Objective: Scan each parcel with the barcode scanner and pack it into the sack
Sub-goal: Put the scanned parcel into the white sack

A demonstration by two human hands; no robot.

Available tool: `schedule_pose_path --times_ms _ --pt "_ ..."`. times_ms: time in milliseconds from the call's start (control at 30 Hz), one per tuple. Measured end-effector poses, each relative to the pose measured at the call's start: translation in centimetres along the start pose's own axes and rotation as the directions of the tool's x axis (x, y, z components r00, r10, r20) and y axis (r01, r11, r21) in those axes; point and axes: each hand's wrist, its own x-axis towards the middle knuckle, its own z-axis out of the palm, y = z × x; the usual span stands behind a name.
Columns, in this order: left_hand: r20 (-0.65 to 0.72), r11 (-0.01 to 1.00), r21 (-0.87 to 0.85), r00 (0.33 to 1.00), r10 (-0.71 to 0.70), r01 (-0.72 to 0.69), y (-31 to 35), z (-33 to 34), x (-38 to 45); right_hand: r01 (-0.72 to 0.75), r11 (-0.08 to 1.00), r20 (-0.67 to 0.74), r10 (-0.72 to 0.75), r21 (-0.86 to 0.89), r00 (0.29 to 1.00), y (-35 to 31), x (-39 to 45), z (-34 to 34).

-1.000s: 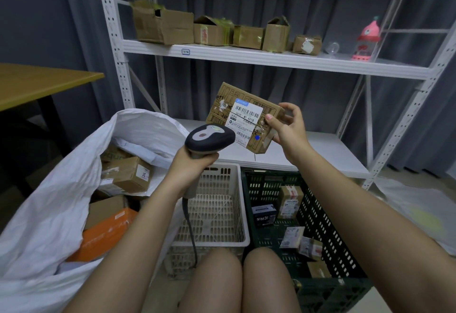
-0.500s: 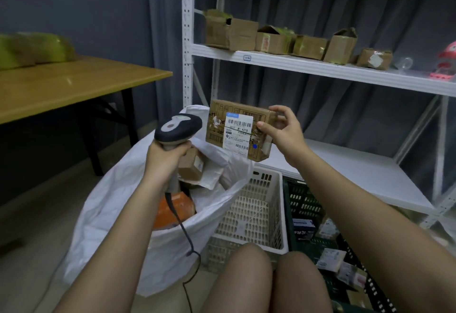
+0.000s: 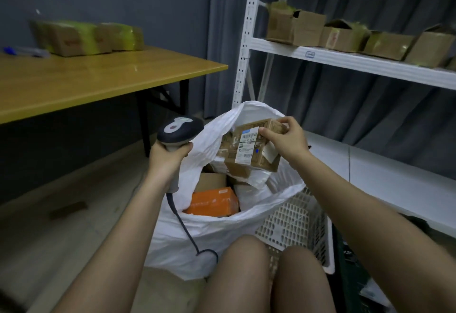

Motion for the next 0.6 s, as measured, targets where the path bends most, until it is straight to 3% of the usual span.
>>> schedule_pose_path --times_ms 233,400,600 --pt "-0.072 1.0 -0.004 0.997 -0.011 0.01 -0.8 -2.8 0.6 -0.184 0.978 0.021 0.182 0.1 0.983 1.1 2.3 5.0" --pt "-0.091 1.0 -0.024 0.996 -0.017 0.015 -0.6 -4.0 1.9 -0.19 0.979 0.048 0.187 0.071 0.981 0.9 3.3 7.4" --pt "-0.085 1.0 0.0 0.996 -0.018 0.018 -0.8 -2.9 3.6 -0.198 0.963 0.054 0.191 0.181 0.98 0.7 4.4 7.6"
